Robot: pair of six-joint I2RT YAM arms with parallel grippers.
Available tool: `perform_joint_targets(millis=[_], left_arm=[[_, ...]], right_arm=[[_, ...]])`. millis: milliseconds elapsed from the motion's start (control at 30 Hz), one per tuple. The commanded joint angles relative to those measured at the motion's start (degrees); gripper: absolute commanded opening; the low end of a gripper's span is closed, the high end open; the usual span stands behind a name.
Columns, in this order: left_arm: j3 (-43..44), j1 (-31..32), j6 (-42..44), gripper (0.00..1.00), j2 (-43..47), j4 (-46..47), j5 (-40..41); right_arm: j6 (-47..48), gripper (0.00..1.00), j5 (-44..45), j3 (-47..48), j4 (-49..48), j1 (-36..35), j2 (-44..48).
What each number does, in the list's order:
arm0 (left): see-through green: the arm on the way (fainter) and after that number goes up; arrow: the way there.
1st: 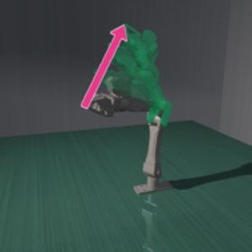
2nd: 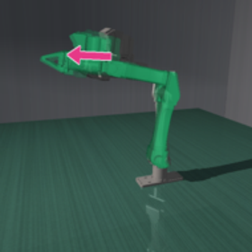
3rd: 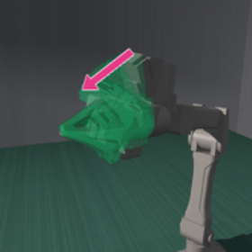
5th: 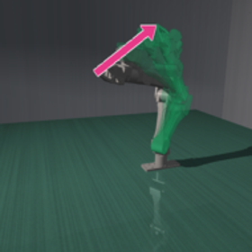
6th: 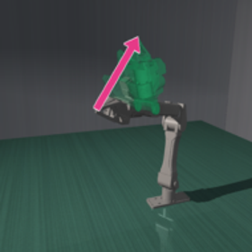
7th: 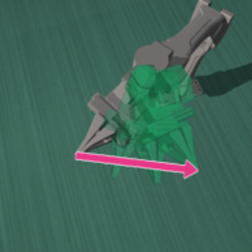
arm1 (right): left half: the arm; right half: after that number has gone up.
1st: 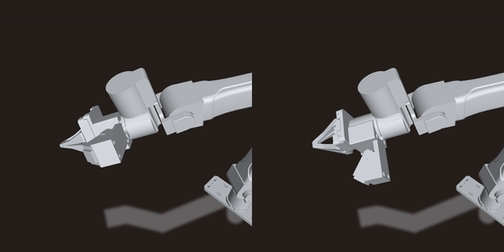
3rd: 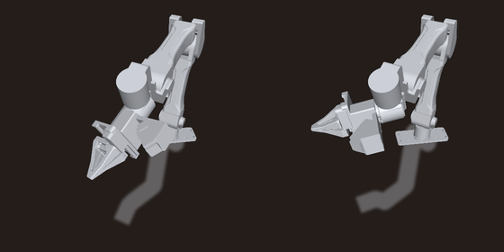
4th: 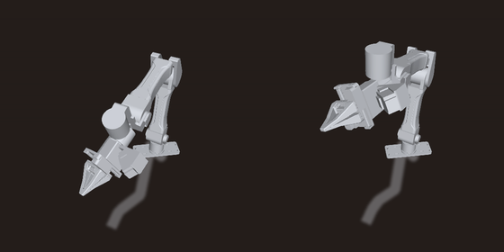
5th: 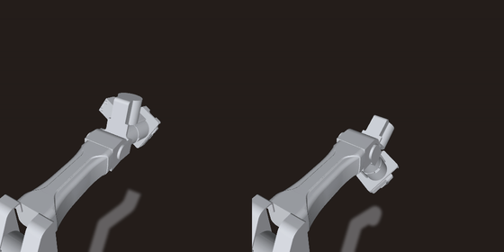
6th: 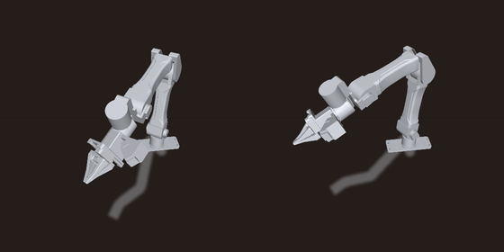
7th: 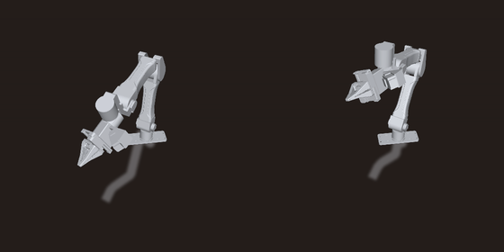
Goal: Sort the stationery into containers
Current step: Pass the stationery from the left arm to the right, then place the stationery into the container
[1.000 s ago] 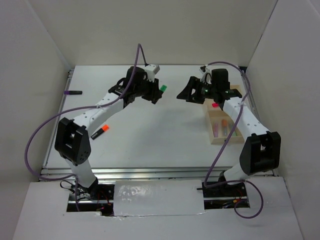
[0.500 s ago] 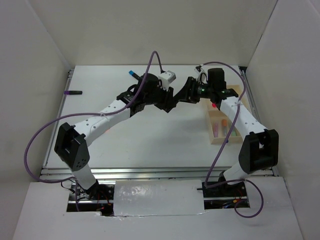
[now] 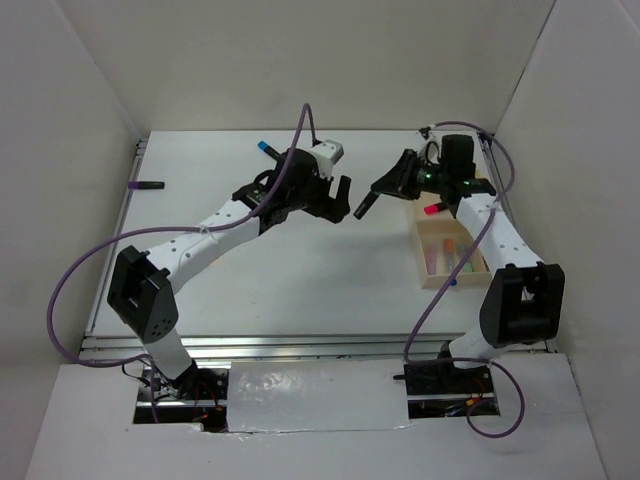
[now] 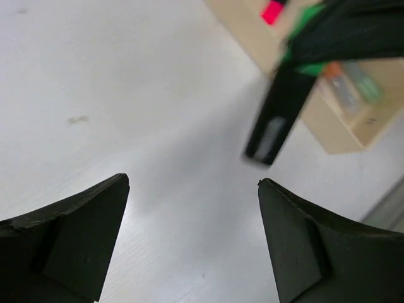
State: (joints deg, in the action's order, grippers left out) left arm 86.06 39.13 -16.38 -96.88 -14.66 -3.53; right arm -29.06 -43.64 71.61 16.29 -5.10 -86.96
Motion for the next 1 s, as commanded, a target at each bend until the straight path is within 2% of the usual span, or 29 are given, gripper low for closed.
perform_joint_targets(millis=[0, 200, 267, 433, 467, 500, 633, 667, 733, 833, 933, 967], left_arm=[[4.1, -2.4, 0.1, 0.96, -0.7, -1.5, 13.1], [7.0, -8.4, -2.9, 0.93, -6.5, 0.0, 16.6], [8.3, -9.5, -2.8, 0.93, -9.5, 1.7, 19.3], [19.6, -12.3, -3.3, 0.93, -20.2, 1.4, 22.4], [21.6, -13.5, -3.6, 0.94, -21.8, 1.3, 22.5], [24.6, -14.0, -3.8, 0.94, -23.3, 1.4, 22.5], [27.1, -15.8, -3.9, 0.94, -29.7, 6.3, 22.3], [27.3, -16.3, -3.9, 0.96, -30.6, 8.9, 22.0], [27.7, -17.2, -4.4, 0.96, -32.9, 10.9, 21.8], [29.2, -18.2, -5.9, 0.96, -36.2, 13.2, 21.2], [31.3, -20.7, -8.3, 0.95, -39.4, 14.1, 19.9], [32.0, -21.0, -8.8, 0.95, -40.0, 17.0, 19.8]], right_arm=[[4.6, 0.0, 8.0, -0.7, -0.6, 6.8, 4.9], [6.6, 0.0, 17.4, -2.2, -4.1, 17.6, 8.7], [5.9, 0.0, 23.6, -3.4, -6.2, 19.2, 9.2], [6.6, 0.0, 29.4, -4.1, -7.6, 21.2, 5.4], [6.7, 0.12, 29.7, -4.0, -7.9, 21.3, 4.4], [7.0, 0.19, 29.6, -3.3, -8.1, 21.2, 2.0], [6.7, 0.44, 31.9, -0.6, -7.9, 21.5, -3.6], [6.6, 0.54, 32.8, 0.2, -8.2, 21.5, -5.1], [6.7, 0.63, 33.2, 0.7, -8.6, 21.5, -6.3], [6.6, 0.73, 33.8, 1.4, -8.3, 21.4, -7.8], [7.0, 0.74, 32.3, 1.2, -7.9, 21.6, -7.4], [6.9, 0.74, 30.6, 0.9, -7.8, 21.7, -7.0]])
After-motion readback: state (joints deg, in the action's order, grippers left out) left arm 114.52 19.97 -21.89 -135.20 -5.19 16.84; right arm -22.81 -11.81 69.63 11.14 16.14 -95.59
